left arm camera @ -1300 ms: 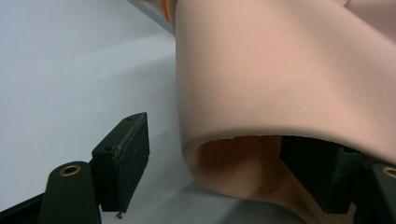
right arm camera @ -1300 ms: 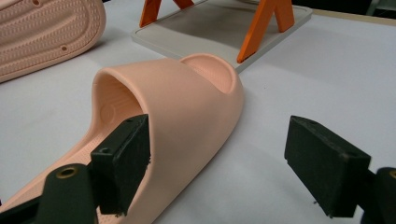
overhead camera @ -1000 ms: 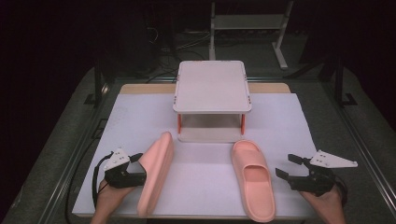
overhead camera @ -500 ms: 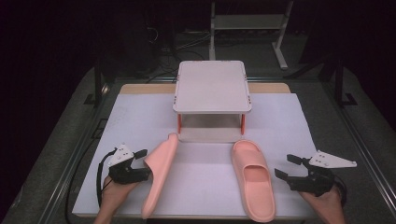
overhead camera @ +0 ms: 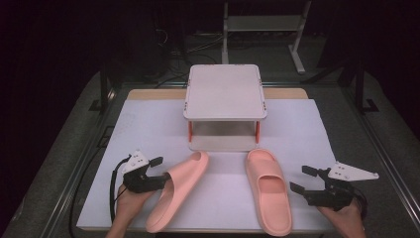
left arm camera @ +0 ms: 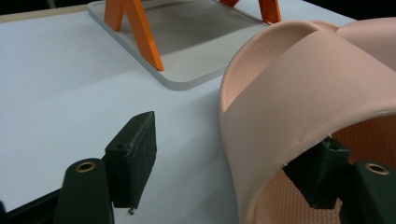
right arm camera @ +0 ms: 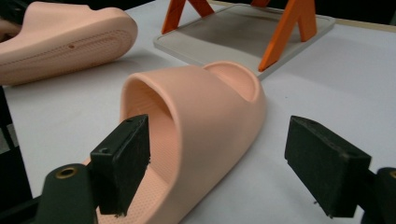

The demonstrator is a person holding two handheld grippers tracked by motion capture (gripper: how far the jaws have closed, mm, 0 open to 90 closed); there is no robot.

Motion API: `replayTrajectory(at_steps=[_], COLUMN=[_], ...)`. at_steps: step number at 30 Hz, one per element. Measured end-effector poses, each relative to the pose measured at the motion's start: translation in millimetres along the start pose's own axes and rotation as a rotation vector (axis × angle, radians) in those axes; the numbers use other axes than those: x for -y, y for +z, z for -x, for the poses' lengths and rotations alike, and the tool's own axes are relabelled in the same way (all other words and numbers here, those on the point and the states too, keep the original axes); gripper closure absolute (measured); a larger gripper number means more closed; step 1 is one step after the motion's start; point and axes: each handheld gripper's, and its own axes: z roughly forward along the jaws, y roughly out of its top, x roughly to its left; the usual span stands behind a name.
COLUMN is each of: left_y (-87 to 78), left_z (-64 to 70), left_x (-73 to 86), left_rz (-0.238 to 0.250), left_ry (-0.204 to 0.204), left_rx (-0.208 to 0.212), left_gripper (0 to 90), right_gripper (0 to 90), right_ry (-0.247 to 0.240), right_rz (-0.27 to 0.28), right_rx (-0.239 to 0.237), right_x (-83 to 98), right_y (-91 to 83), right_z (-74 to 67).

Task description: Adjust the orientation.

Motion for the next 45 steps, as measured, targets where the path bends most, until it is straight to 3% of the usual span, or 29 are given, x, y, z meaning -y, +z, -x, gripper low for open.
replayTrajectory(at_steps=[21,29,33,45], left_y=[14.9,19.3,19.6,22.3], left_z=[24.4,31.3,32.6,38.0], left_x=[-3.1,-2.3,-2.3,1.7], left_rz=[-0.088,-0.111,-0.117,-0.165], left_ry=[0.124,0.147,0.155,0.202], left_rx=[0.059,0.078,0.082,0.102], left_gripper=[28.4,27.9,28.0,32.0], right_gripper=[21.6,21.6,21.6,28.5], right_ry=[-0.016,-0.026,-0.029,-0.026], right_rz=[-0.021,-0.039,-0.052,-0.137], right_rx=[-0.093,-0.111,-0.111,-0.033], right_x=[0.6,0.9,1.2,3.1], right_y=[11.6,17.5,20.9,40.9], right_z=[-12.3,-17.0,-18.0,-11.3])
